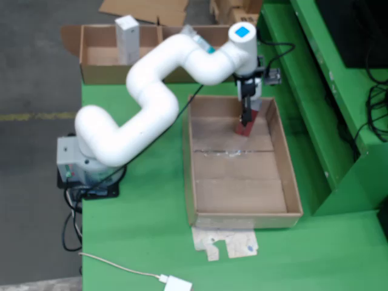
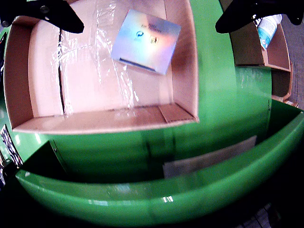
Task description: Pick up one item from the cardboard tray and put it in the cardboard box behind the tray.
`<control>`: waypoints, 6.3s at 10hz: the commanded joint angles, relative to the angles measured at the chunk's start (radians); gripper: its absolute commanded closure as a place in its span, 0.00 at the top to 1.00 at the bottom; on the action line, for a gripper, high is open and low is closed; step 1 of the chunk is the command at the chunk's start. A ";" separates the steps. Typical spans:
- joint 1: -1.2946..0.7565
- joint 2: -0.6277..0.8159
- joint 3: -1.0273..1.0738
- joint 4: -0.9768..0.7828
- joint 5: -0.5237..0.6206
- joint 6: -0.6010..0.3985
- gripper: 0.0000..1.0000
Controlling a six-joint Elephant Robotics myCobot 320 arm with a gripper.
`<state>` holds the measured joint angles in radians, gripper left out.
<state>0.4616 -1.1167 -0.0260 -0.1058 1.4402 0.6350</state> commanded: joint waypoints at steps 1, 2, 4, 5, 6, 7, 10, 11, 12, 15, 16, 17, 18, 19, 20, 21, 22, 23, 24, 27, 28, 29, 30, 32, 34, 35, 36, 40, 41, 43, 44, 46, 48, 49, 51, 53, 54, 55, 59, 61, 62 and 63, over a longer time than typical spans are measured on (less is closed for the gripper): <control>-0.012 0.024 0.026 0.056 0.004 -0.024 1.00; -0.003 0.015 0.026 0.086 -0.006 -0.030 1.00; 0.000 -0.003 0.026 0.126 -0.013 -0.040 1.00; 0.000 -0.003 0.026 0.126 -0.013 -0.040 1.00; 0.000 -0.003 0.026 0.126 -0.013 -0.040 1.00; 0.000 -0.003 0.026 0.126 -0.013 -0.040 1.00; 0.000 -0.003 0.026 0.126 -0.013 -0.040 1.00; 0.000 -0.003 0.026 0.126 -0.013 -0.040 1.00; 0.000 -0.003 0.026 0.126 -0.013 -0.040 1.00; 0.000 -0.003 0.026 0.126 -0.013 -0.040 1.00; 0.000 -0.003 0.026 0.126 -0.013 -0.040 1.00; 0.000 -0.003 0.026 0.126 -0.013 -0.040 1.00; 0.000 -0.003 0.026 0.126 -0.013 -0.040 1.00; 0.000 -0.003 0.026 0.126 -0.013 -0.040 1.00; 0.000 -0.003 0.026 0.126 -0.013 -0.040 1.00; 0.000 -0.003 0.026 0.126 -0.013 -0.040 1.00; 0.000 -0.003 0.026 0.126 -0.013 -0.040 1.00; 0.000 -0.003 0.026 0.126 -0.013 -0.040 1.00; 0.000 -0.003 0.026 0.126 -0.013 -0.040 1.00; 0.000 -0.003 0.026 0.126 -0.013 -0.040 0.90; 0.000 -0.003 0.026 0.126 -0.013 -0.040 0.80; 0.000 -0.003 0.026 0.126 -0.013 -0.040 0.70; 0.000 -0.003 0.026 0.126 -0.013 -0.040 0.60; 0.000 -0.003 0.026 0.126 -0.013 -0.040 0.40; 0.000 -0.003 0.026 0.126 -0.013 -0.040 0.20; 0.000 -0.003 0.026 0.126 -0.013 -0.040 0.10; 0.000 -0.003 0.026 0.126 -0.013 -0.040 0.00; 0.000 -0.003 0.026 0.126 -0.013 -0.040 0.00; 0.000 -0.003 0.026 0.126 -0.013 -0.040 0.00; 0.000 -0.003 0.026 0.126 -0.013 -0.040 0.00; 0.000 -0.003 0.026 0.126 -0.013 -0.040 0.00; 0.000 -0.003 0.026 0.126 -0.013 -0.040 0.00; 0.000 -0.003 0.026 0.126 -0.013 -0.040 0.00; 0.000 -0.003 0.026 0.126 -0.013 -0.040 0.00; 0.000 -0.003 0.026 0.126 -0.013 -0.040 0.00; 0.006 0.026 0.026 0.107 -0.021 -0.034 0.00; 0.012 0.055 0.026 0.082 -0.031 -0.024 0.00; 0.017 0.074 0.026 0.074 -0.044 -0.021 0.00; 0.022 0.117 0.026 0.059 -0.068 -0.031 0.00; 0.037 0.208 0.026 0.008 -0.086 -0.022 0.00; 0.057 0.246 0.026 -0.006 -0.110 -0.011 0.00; 0.081 0.288 0.026 -0.024 -0.135 -0.011 0.00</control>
<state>0.5000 -0.9648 -0.0305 -0.1042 1.3621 0.6089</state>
